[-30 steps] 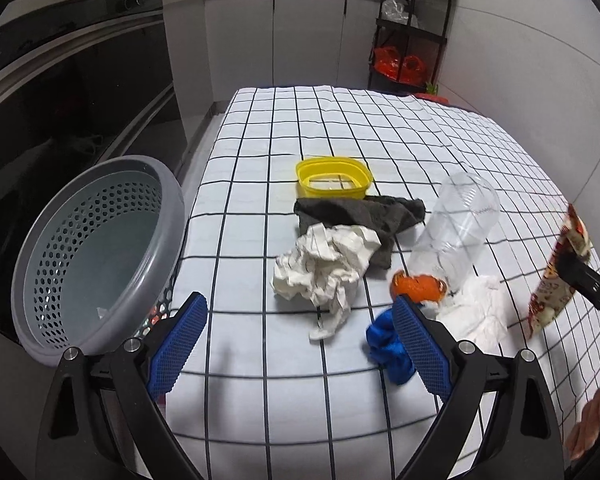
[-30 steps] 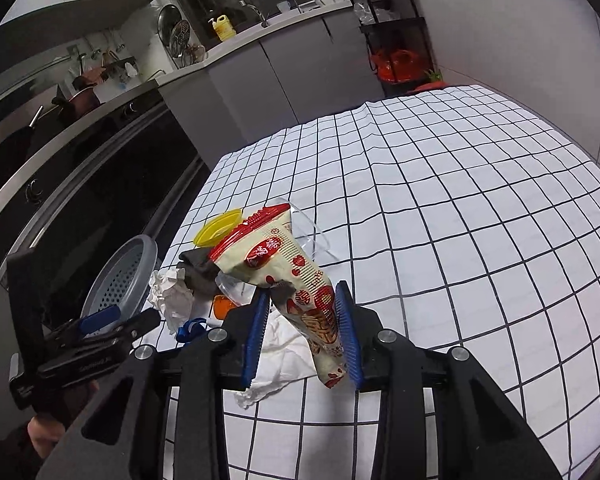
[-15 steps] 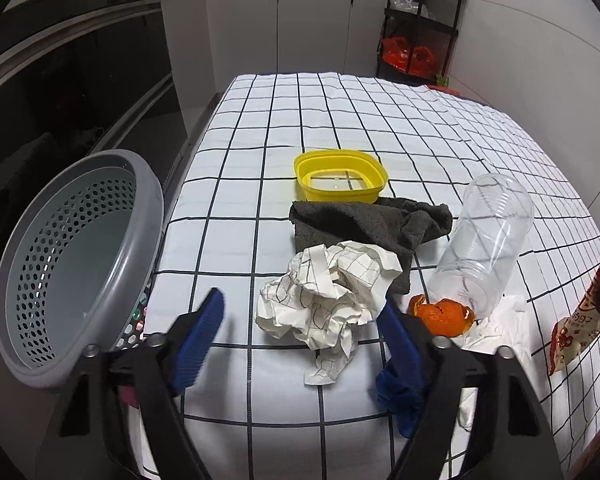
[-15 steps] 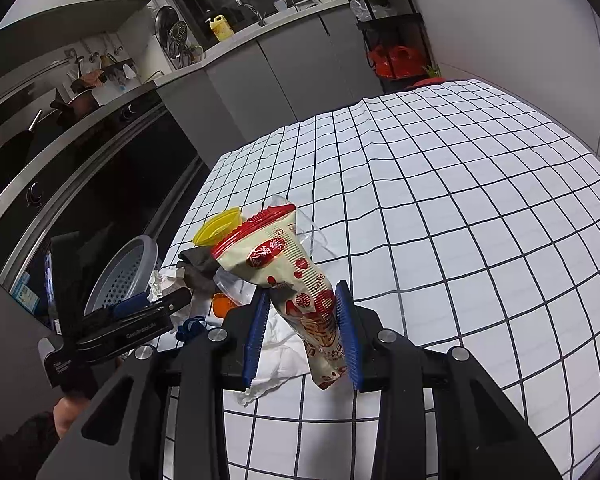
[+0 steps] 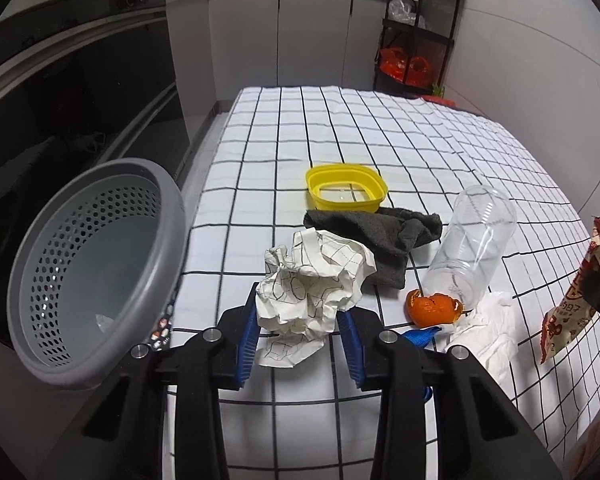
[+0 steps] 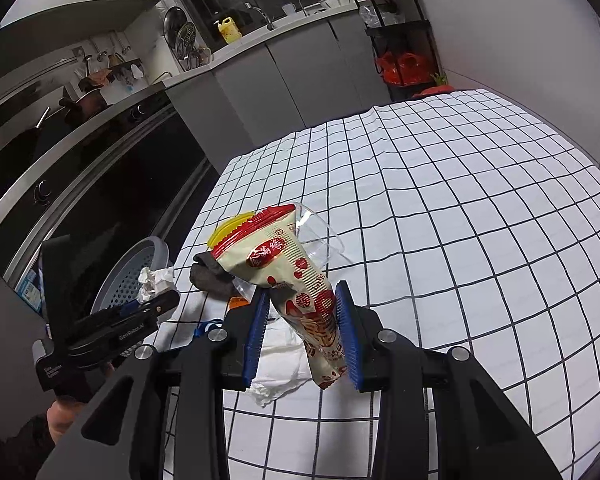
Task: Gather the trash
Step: 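Grasp the crumpled white paper with the left tool while right tool holds the wrapper, then carry the paper and wrapper over the gray basket with both tools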
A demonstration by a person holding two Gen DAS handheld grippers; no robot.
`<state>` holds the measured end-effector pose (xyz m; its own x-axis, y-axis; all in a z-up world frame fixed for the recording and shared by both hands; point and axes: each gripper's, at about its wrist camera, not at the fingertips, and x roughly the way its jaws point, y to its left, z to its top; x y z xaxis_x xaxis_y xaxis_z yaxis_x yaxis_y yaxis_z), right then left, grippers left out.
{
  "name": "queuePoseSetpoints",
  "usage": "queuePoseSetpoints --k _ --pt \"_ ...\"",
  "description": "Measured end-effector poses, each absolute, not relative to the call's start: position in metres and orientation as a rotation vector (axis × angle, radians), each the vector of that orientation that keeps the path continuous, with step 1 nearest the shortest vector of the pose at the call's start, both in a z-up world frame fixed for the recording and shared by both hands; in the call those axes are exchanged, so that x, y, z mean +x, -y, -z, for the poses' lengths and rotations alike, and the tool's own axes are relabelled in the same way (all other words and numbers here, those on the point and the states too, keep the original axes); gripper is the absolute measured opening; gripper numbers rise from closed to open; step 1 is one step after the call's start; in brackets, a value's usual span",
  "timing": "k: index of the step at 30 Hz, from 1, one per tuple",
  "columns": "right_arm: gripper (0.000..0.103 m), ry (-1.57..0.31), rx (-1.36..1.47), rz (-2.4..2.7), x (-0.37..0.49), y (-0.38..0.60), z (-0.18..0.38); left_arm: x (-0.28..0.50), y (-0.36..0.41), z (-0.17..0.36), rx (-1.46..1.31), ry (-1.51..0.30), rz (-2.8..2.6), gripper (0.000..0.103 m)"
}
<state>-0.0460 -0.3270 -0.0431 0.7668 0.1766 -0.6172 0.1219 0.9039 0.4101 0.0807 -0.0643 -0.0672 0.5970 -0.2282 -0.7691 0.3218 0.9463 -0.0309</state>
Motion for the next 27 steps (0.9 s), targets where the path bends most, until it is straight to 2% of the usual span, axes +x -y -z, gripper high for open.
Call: queuePoseSetpoints --k 15,27 --pt "0.033 -0.682 0.399 -0.236 0.000 0.258 0.012 0.068 -0.009 0.013 0.063 -0.750 0.201 0.036" --pt "0.033 -0.675 0.314 -0.463 0.056 0.167 -0.012 0.080 -0.080 0.006 0.000 -0.744 0.041 0.036"
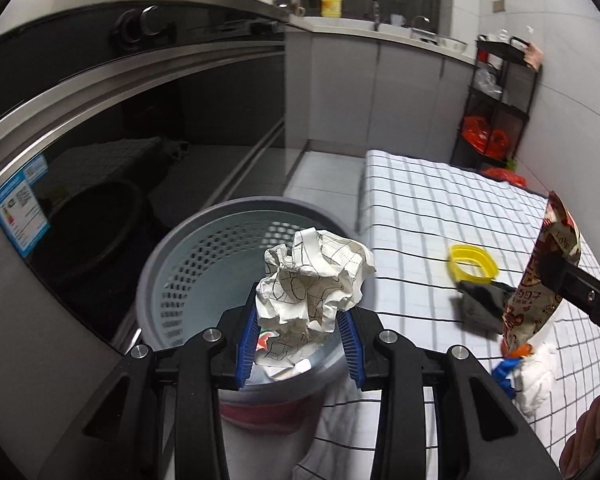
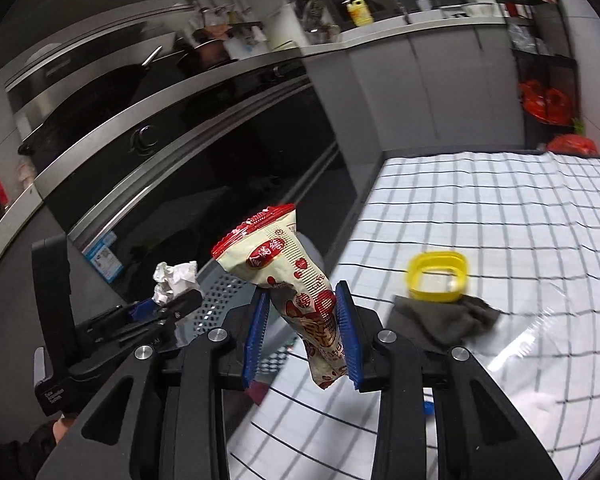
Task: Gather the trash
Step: 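Carry the paper and wrapper over the gray basket with both tools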
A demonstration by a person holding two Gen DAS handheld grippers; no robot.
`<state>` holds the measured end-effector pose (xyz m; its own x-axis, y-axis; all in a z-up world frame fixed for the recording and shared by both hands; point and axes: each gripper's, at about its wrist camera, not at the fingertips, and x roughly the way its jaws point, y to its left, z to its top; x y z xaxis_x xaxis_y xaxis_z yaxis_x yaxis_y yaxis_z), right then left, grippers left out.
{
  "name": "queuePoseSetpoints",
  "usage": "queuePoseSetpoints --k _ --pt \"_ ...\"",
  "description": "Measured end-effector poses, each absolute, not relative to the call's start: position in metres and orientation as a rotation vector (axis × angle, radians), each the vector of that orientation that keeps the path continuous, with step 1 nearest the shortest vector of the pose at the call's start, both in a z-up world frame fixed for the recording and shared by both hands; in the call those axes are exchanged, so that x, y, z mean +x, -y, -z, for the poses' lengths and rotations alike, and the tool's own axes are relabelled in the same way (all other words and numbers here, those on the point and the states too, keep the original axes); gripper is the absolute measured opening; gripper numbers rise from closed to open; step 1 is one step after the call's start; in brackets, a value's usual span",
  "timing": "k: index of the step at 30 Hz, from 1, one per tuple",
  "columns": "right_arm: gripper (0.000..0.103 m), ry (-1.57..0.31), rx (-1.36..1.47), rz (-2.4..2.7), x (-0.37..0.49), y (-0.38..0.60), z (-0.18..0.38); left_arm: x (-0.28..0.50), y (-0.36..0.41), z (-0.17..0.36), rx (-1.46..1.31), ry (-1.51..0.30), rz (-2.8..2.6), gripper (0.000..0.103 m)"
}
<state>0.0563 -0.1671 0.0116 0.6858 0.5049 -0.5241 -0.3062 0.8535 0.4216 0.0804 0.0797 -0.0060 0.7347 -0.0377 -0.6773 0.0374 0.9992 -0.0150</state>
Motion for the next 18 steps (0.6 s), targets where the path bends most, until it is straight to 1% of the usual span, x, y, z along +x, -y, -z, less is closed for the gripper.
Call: queuePoseSetpoints --k 8,18 --pt "0.033 -0.685 0.275 -0.566 0.085 0.123 -0.015 0.093 -0.105 0.010 -0.031 -0.758 -0.021 0.036" --pt "0.033 -0.732 0.245 -0.625 0.116 0.080 -0.005 0.111 -0.124 0.015 -0.033 -0.767 -0.067 0.036"
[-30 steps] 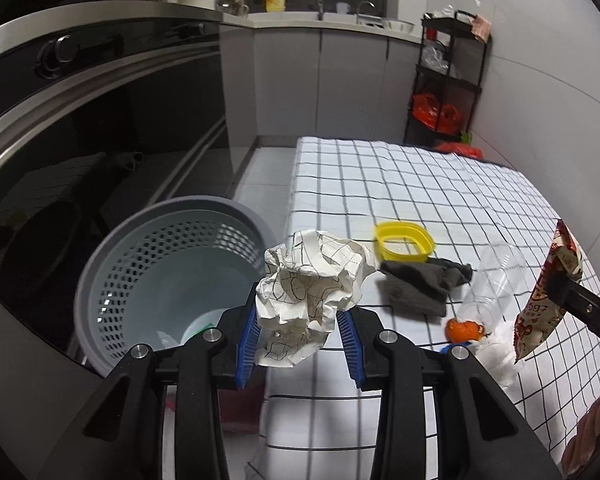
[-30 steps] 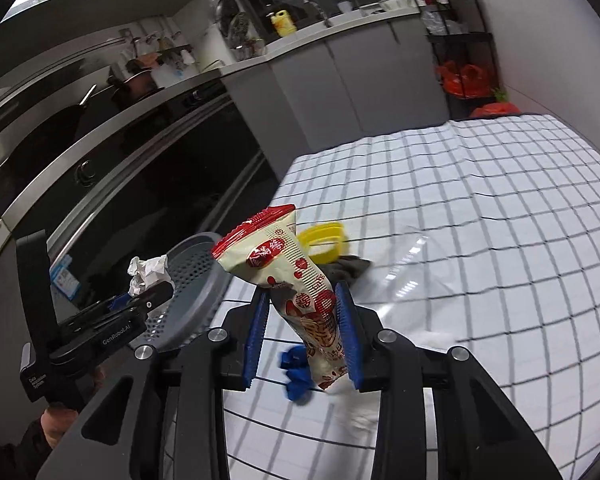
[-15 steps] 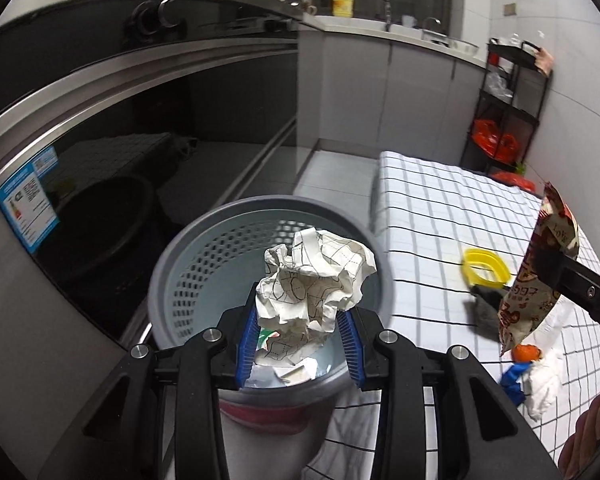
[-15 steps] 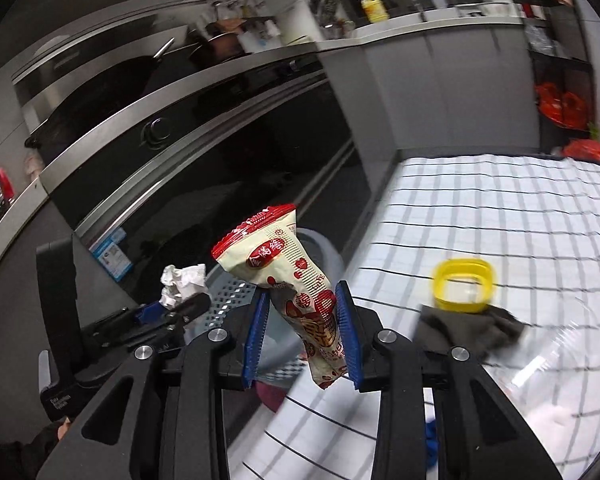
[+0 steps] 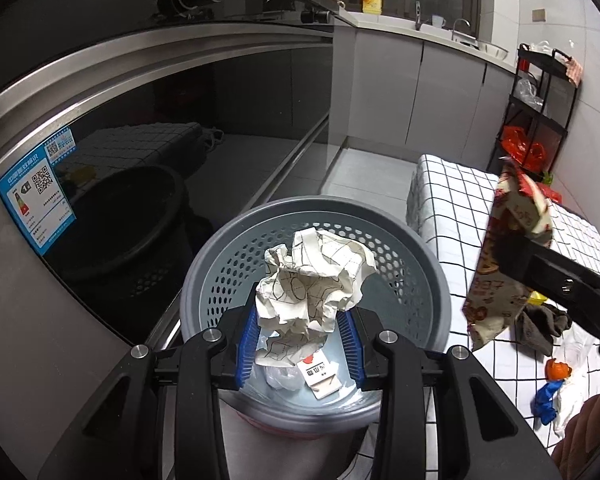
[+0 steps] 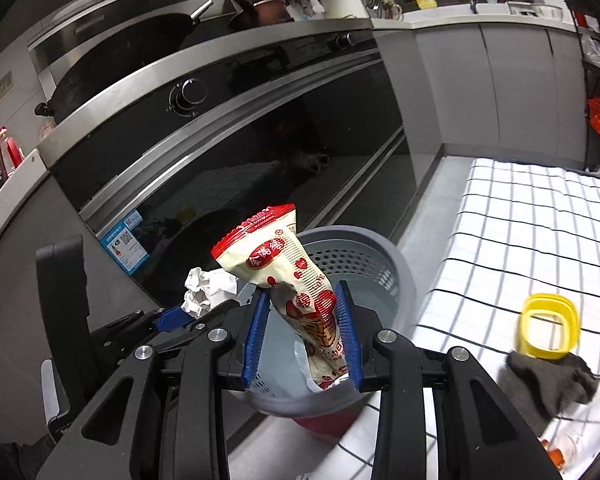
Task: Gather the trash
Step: 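Carry the paper and wrapper over the gray basket with both tools, then open both tools to drop the paper and wrapper into the basket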
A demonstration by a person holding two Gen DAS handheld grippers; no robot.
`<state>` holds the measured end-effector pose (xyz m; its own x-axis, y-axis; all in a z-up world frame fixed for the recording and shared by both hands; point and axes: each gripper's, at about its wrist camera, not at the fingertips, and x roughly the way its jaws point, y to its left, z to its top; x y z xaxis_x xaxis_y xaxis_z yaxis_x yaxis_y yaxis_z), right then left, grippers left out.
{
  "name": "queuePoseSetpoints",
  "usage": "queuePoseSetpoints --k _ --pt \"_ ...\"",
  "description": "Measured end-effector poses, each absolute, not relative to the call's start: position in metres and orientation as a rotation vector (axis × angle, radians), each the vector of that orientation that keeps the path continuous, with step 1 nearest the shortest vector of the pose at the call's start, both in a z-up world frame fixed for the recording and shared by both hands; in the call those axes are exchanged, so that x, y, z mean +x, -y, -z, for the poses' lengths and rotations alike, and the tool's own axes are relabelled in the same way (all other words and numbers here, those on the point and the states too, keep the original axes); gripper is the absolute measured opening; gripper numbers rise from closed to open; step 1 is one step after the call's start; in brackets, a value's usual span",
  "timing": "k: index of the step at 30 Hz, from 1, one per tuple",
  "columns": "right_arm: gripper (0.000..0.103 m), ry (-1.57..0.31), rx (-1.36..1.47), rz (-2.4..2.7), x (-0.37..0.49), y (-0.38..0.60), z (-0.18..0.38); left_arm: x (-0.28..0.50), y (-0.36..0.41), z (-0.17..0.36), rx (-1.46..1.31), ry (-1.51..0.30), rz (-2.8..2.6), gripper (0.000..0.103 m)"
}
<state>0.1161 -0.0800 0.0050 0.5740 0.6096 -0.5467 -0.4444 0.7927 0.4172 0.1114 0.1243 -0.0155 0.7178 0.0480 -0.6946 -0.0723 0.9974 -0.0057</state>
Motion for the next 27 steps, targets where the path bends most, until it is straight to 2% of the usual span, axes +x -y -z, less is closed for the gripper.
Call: queuePoseSetpoints --k 15,24,27 --pt "0.033 -0.879 0.280 -0.625 0.173 0.049 0.030 0.151 -0.143 0.033 -0.061 -0.824 -0.091 0.037" --pt "0.034 -0.915 0.274 -0.597 0.180 0.046 0.044 0.161 -0.144 0.039 -0.069 -0.838 -0.088 0.045" --pt "0.040 -0.909 0.277 -0.589 0.179 0.047 0.042 0.159 -0.144 0.039 -0.071 -0.838 -0.089 0.054"
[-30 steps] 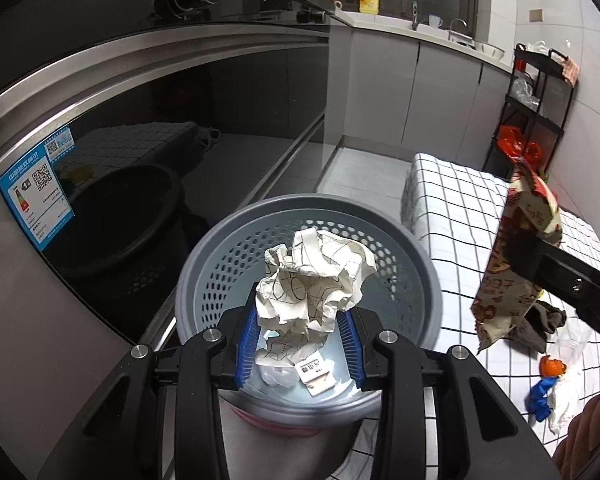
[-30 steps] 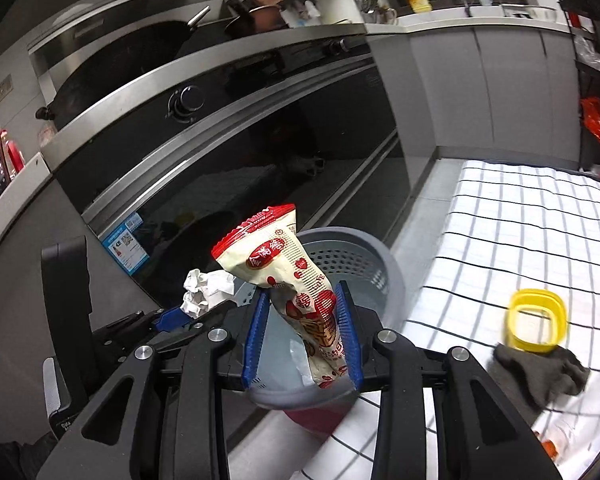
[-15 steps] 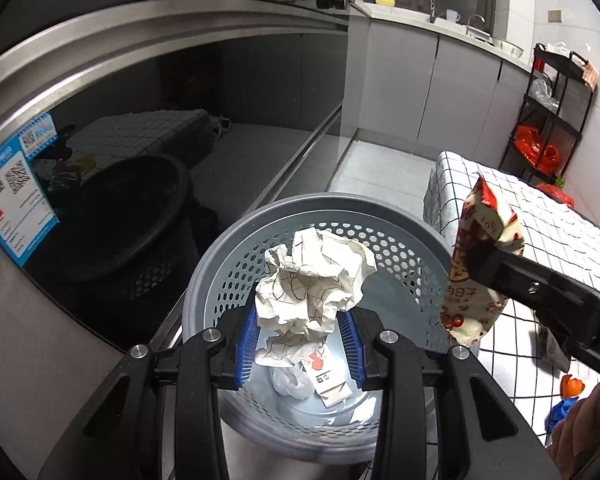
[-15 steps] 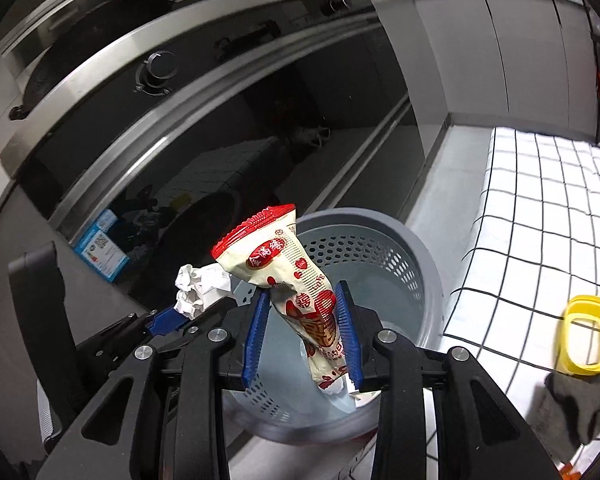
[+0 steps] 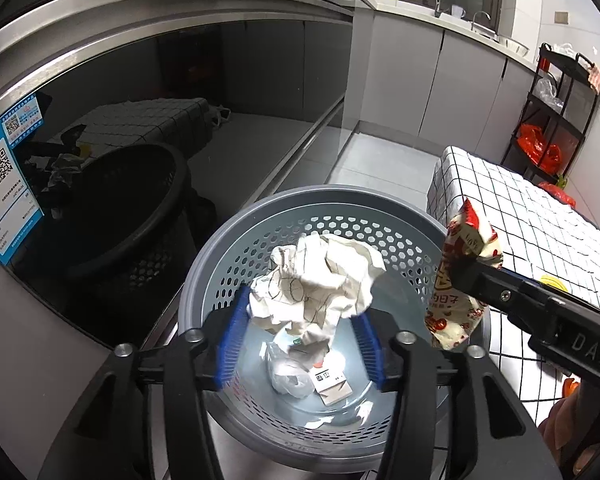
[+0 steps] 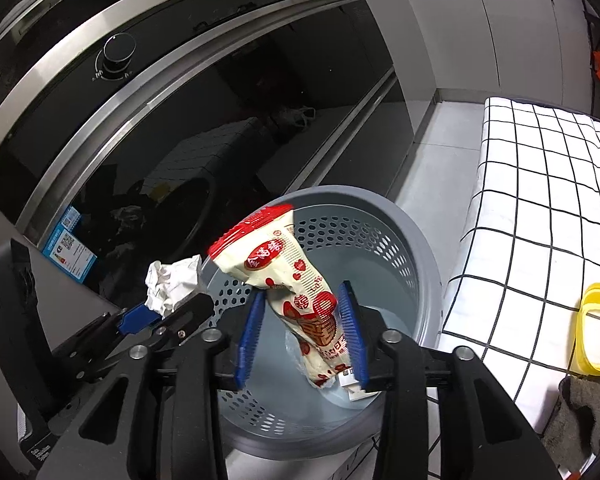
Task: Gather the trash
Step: 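Open both tools to drop the paper and wrapper into the basket, then move both tools back over the white tissue and blue strap on the table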
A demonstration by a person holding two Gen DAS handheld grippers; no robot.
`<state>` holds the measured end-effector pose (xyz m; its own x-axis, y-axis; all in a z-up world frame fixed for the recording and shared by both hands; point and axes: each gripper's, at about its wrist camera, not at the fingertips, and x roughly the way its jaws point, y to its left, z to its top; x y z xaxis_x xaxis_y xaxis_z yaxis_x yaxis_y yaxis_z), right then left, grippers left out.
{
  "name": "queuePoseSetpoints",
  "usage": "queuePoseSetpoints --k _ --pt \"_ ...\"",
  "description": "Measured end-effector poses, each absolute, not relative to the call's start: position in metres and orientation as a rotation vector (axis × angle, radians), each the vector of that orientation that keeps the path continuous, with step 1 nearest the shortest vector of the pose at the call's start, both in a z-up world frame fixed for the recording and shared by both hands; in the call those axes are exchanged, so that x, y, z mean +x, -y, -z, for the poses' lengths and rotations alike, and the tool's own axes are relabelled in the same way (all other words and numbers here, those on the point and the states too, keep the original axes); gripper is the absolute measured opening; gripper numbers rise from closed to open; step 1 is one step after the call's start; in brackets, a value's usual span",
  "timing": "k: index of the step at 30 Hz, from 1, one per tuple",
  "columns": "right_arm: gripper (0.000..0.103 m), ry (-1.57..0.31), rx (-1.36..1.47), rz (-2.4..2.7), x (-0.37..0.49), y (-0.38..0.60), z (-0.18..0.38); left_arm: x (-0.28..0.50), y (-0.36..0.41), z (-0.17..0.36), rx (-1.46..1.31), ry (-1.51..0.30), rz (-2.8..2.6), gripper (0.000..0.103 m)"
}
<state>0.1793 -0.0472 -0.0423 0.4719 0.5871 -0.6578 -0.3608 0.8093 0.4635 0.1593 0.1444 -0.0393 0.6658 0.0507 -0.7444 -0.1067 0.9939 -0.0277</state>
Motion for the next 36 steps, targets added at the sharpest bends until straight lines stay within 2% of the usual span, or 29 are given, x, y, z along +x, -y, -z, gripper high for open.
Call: queuePoseSetpoints --k 2,4,10,27,31,36 --pt "0.047 -0.903 0.270 -0.583 0.179 0.048 0.041 0.158 -0.145 0.039 -0.076 -0.837 -0.094 0.059" --pt "0.049 -0.896 0.262 -0.577 0.177 0.048 0.040 0.156 -0.146 0.039 -0.080 -0.836 -0.093 0.059" --pt "0.050 -0.882 0.247 -0.564 0.173 0.050 0.038 0.152 -0.146 0.038 -0.078 -0.836 -0.094 0.060" --pt "0.060 -0.811 0.184 -0.478 0.132 0.071 0.025 0.125 -0.146 0.023 -0.077 -0.794 -0.087 0.066" --pt "0.066 -0.786 0.175 -0.455 0.119 0.079 0.020 0.118 -0.143 0.020 -0.074 -0.784 -0.079 0.067" --pt "0.067 -0.767 0.169 -0.416 0.101 0.089 0.015 0.111 -0.140 0.018 -0.069 -0.774 -0.074 0.069"
